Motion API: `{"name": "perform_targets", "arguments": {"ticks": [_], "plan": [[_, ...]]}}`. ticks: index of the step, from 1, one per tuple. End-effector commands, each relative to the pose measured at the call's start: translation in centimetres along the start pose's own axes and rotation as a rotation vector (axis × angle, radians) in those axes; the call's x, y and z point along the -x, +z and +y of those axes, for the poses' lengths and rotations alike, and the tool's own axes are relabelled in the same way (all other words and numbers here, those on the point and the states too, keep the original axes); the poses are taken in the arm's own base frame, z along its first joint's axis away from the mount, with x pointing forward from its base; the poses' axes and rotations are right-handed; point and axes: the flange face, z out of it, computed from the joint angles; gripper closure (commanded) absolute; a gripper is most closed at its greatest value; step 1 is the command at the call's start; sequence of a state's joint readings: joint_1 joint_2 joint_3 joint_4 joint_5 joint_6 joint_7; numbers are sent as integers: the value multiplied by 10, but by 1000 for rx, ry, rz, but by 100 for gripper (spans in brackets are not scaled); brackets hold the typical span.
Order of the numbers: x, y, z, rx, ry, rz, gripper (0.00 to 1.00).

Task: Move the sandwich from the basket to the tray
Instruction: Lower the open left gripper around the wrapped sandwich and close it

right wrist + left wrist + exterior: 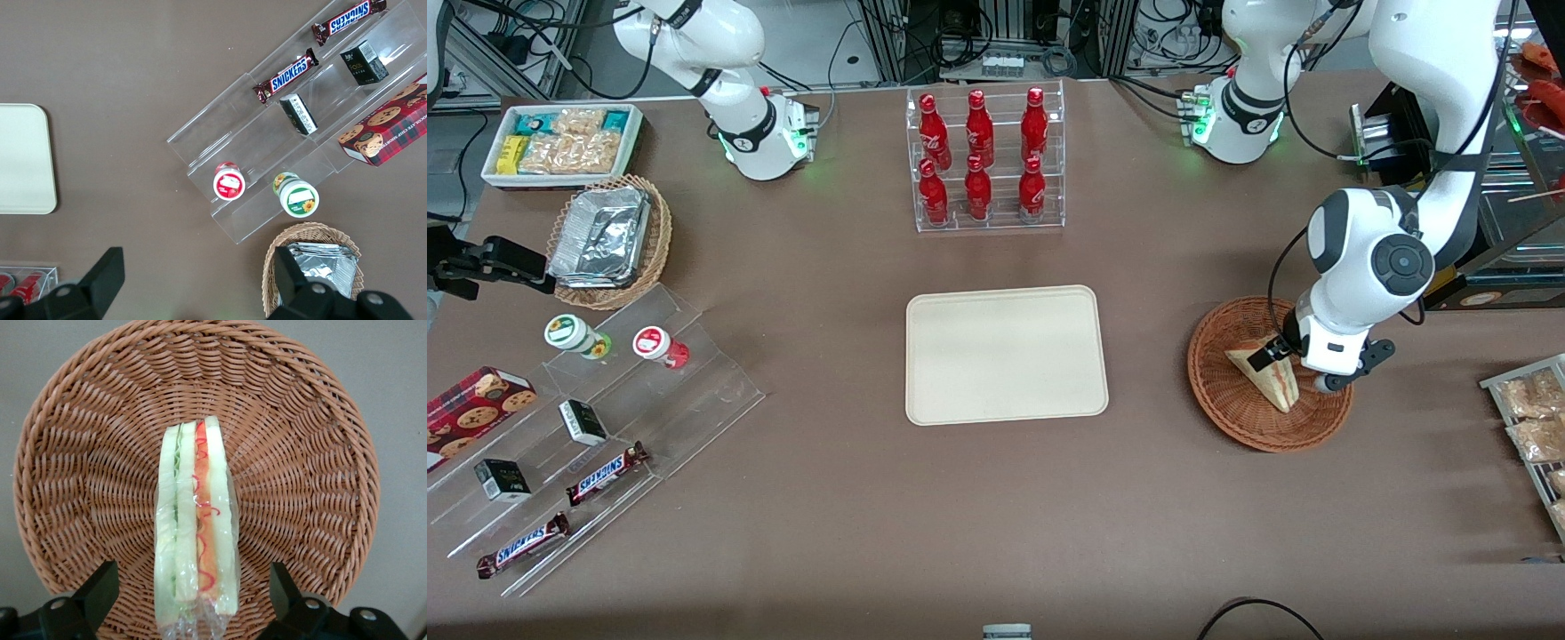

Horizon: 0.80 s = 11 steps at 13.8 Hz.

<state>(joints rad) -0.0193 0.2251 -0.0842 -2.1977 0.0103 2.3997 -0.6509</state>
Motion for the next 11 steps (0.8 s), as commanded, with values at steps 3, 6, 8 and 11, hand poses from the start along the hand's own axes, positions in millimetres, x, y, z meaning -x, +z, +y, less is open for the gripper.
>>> {"name": "perform_targets", "arguments": {"ticks": [3, 6, 8, 11], "plan": [[2, 9, 1, 29, -38, 1, 0], [5, 18, -2, 17, -34, -15, 15], [7, 22, -4, 14, -35, -18, 74], [8, 18, -4, 8, -26, -25, 100]]}}
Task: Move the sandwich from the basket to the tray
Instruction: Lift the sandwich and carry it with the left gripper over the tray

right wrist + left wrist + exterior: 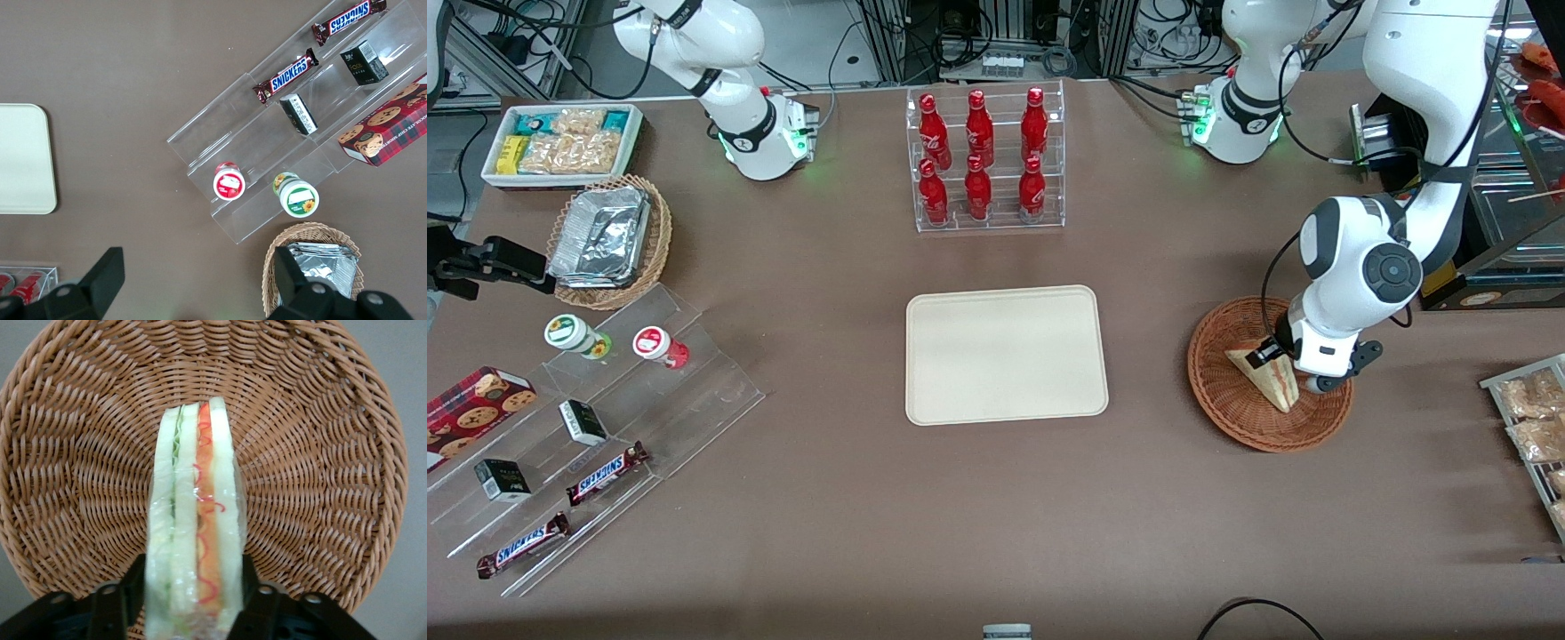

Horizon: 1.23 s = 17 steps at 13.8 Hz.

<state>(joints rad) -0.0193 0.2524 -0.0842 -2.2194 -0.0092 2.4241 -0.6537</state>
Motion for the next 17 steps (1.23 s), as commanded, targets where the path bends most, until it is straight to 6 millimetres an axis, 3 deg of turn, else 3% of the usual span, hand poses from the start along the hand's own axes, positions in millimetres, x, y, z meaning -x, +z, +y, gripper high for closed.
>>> {"name": "perform_targets", "arguments": {"ticks": [1, 3, 7, 9, 13, 17], "plan": [[3, -9, -1, 4, -1, -5, 100], [4, -31, 8, -9, 19, -16, 100], [10, -83, 48, -70, 156, -78, 100], [26, -100, 71, -82, 259, -106, 100], [72, -117, 137, -59, 426, -126, 100], [124, -105, 214, -32, 496, -141, 100]]}}
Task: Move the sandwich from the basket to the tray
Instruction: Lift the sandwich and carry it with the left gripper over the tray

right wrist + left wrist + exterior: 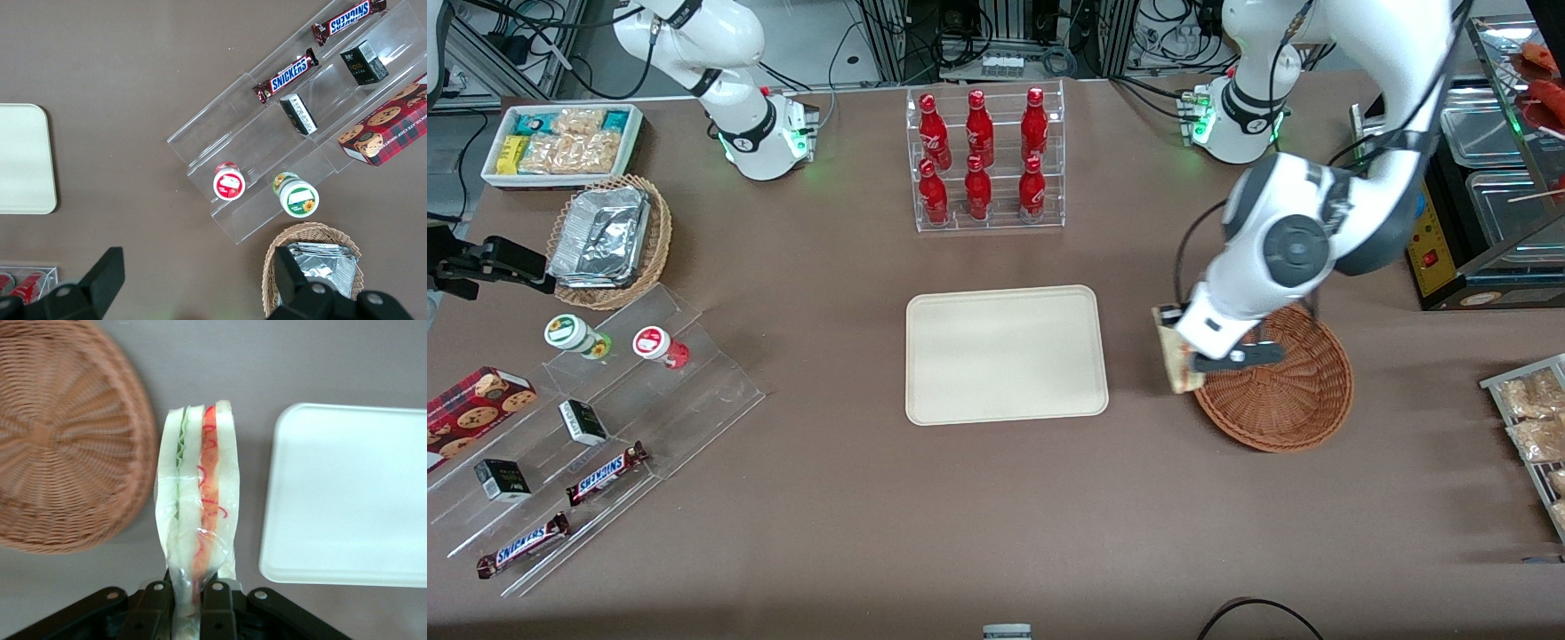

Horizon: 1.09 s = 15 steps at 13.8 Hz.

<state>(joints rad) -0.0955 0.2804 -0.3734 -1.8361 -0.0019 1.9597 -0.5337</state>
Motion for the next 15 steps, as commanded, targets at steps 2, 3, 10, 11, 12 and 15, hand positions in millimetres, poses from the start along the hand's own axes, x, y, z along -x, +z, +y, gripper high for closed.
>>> {"name": "perform_targets", "arguments": {"ticks": [2, 3, 10, 11, 12, 15], "plan": [[-2, 24, 81, 0, 20, -29, 100], [-1, 29, 96, 0, 25, -29, 100], [10, 71, 185, 19, 66, -15, 100], [13, 80, 193, 3, 54, -5, 100], [17, 87, 201, -3, 52, 8, 100], [27, 104, 220, 6, 49, 28, 100]]}}
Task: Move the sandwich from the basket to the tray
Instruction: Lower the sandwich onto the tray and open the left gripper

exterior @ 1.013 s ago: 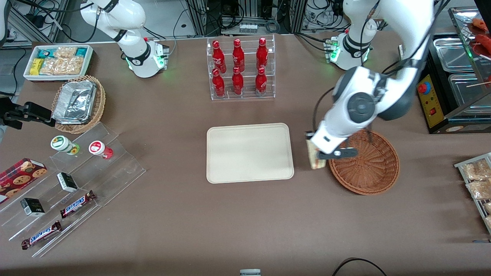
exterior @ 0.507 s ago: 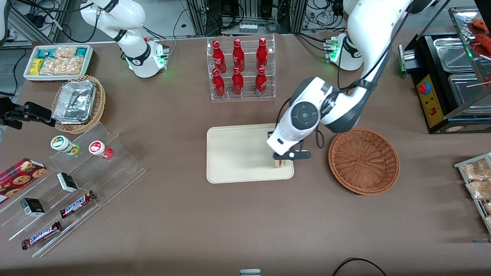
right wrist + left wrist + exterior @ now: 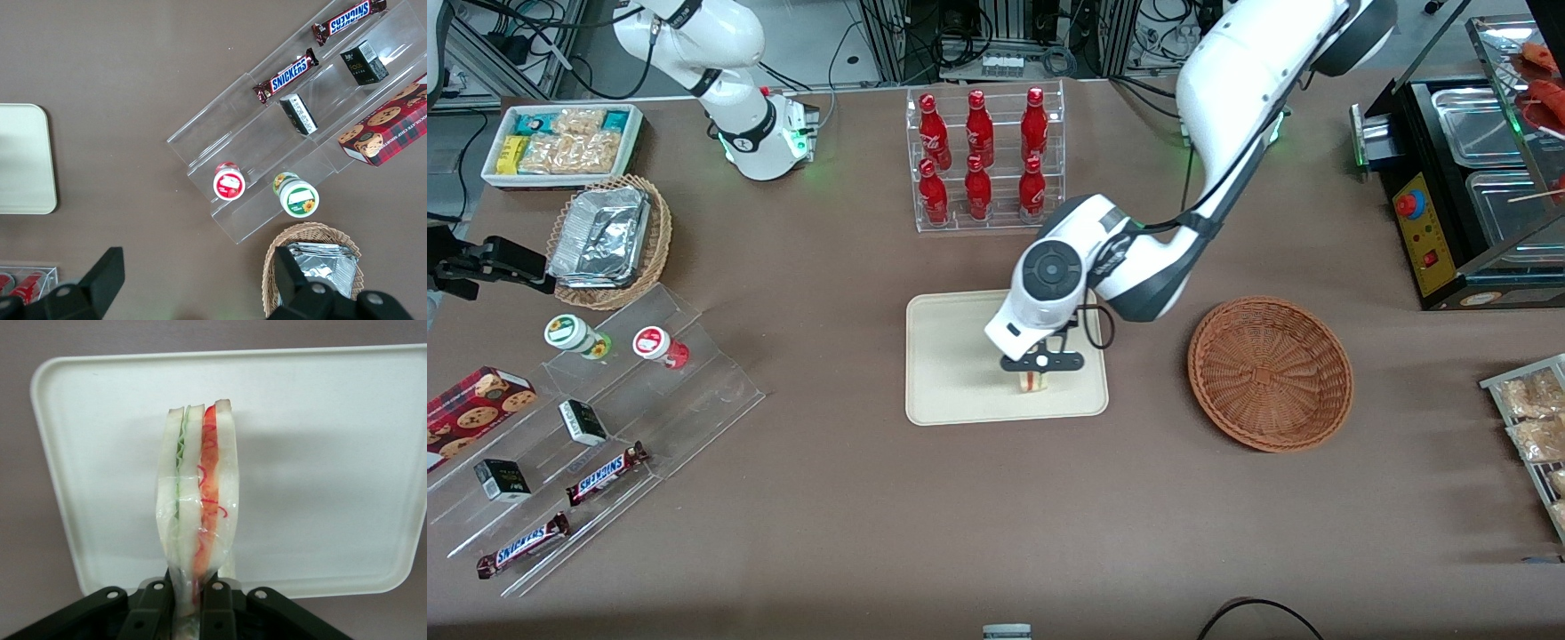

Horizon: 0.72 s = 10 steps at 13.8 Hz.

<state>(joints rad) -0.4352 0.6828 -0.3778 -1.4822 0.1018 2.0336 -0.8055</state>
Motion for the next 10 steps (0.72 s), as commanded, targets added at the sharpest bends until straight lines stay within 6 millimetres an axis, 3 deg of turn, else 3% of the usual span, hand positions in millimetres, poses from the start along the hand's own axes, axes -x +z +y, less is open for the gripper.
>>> {"name": "perform_targets", "arguments": {"ticks": [1, 7, 10], "plan": [[-3, 7, 17, -13, -18, 35, 100], [12, 25, 40, -15, -30, 35, 100], [13, 32, 41, -19, -30, 29, 100]]}}
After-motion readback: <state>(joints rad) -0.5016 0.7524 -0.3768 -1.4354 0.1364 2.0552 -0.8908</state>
